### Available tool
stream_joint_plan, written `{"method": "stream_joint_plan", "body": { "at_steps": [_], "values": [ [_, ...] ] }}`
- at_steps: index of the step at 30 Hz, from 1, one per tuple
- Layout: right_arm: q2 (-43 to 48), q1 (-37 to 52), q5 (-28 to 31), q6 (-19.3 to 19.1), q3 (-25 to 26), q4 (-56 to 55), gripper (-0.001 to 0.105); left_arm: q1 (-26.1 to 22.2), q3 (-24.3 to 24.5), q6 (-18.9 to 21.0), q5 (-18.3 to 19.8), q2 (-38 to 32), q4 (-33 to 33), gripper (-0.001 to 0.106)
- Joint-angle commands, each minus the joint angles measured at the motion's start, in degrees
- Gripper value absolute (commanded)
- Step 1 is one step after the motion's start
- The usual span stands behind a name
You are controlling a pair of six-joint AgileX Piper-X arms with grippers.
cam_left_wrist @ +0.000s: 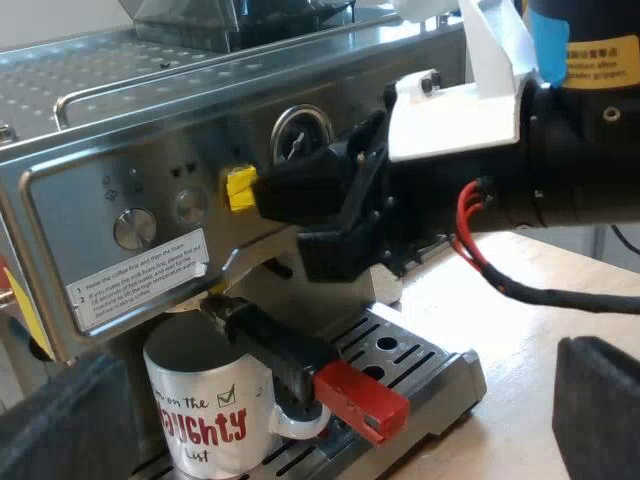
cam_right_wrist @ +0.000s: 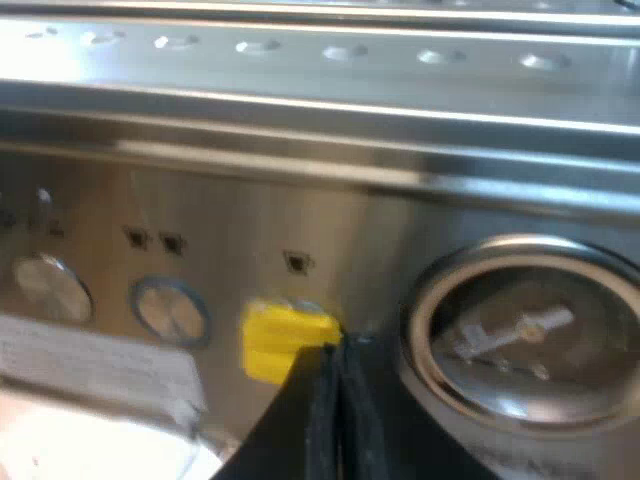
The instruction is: Place mug into machine
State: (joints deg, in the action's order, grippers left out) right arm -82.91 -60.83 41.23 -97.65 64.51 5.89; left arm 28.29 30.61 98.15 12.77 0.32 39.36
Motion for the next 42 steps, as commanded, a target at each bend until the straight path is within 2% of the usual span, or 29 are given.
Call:
{"method": "stream_joint_plan", "body": {
  "at_steps": [1,6,7,9,10,12,13,15,16,17,18,19,24,27,30,32,33,34,36,37,38,41,42],
  "values": [
    [2.4,-2.1,1.4,0.2,0.1,-8.6,0.0,0.2,0.3,0.5,-0.1,0.0,-0.2,0.085],
    [7.1,-7.4,3.9,1.5,0.1,-15.4,0.0,0.2,0.3,0.5,-0.1,0.0,-0.2,0.085],
    [8.2,-8.3,3.9,1.6,0.1,-16.2,0.003,0.2,0.3,0.5,-0.1,0.0,-0.2,0.085],
    [9.5,-9.0,3.9,2.3,0.1,-17.0,0.013,0.2,0.3,0.5,-0.1,0.0,-0.2,0.085],
    [10.4,-9.3,3.9,3.1,0.1,-17.5,0.024,0.2,0.3,0.5,-0.1,0.0,-0.2,0.085],
    [11.6,-9.4,3.7,3.4,0.1,-18.6,0.038,0.2,0.3,0.5,-0.1,0.0,-0.2,0.085],
    [12.5,-9.4,3.6,3.6,0.1,-19.8,0.051,0.2,0.3,-0.1,-0.1,0.0,-0.2,0.085],
    [14.0,-9.4,3.7,3.5,0.1,-21.7,0.058,0.2,0.3,-0.8,-0.8,0.0,-0.5,0.085],
    [15.0,-9.4,3.6,3.5,0.1,-23.1,0.06,0.2,0.3,-0.3,-3.0,0.2,-0.9,0.085],
    [15.5,-9.4,3.5,3.5,0.1,-23.5,0.06,0.2,0.3,0.5,-5.2,0.6,-1.1,0.085],
    [16.6,-9.4,3.5,3.5,0.1,-24.8,0.061,0.2,0.7,3.0,-7.9,1.6,-1.1,0.085],
    [18.0,-9.4,3.5,3.5,0.1,-26.5,0.061,0.2,1.2,3.6,-8.8,2.8,-1.1,0.085],
    [24.2,-7.2,2.6,3.2,0.1,-34.1,0.061,0.2,6.4,3.6,-8.8,10.6,-1.1,0.085],
    [28.9,-2.3,-1.5,3.2,0.1,-38.4,0.061,-0.1,11.4,3.6,-9.1,16.7,-1.1,0.085],
    [33.2,5.1,-5.0,3.2,0.1,-41.6,0.061,-2.7,14.7,3.6,-9.7,21.2,-1.1,0.085],
    [34.9,8.6,-6.1,3.0,0.1,-42.7,0.061,-6.2,15.8,3.6,-9.2,24.0,-1.1,0.085],
    [36.4,12.4,-7.2,2.7,0.1,-43.9,0.061,-9.1,16.2,3.6,-7.9,25.6,-1.1,0.085],
    [36.4,12.4,-7.5,2.7,0.1,-43.9,0.061,-10.7,16.4,3.6,-7.0,26.0,-1.1,0.085],
    [39.5,22.0,-12.7,2.2,0.1,-47.4,0.061,-17.4,16.6,3.6,-3.9,27.5,-1.1,0.085],
    [40.1,24.9,-14.3,2.0,0.1,-48.7,0.061,-18.5,16.6,3.6,-3.3,27.6,-1.1,0.085],
    [41.5,30.6,-17.4,0.0,0.1,-51.8,0.061,-22.0,16.6,4.3,-3.0,27.6,-1.1,0.085],
    [42.7,38.3,-20.8,-2.2,-0.1,-54.7,0.061,-25.2,16.6,5.4,-3.0,27.5,-1.0,0.085],
    [43.2,42.9,-24.2,-3.8,-0.2,-56.0,0.061,-25.3,16.6,5.4,-3.0,27.5,-1.0,0.085]
  ]
}}
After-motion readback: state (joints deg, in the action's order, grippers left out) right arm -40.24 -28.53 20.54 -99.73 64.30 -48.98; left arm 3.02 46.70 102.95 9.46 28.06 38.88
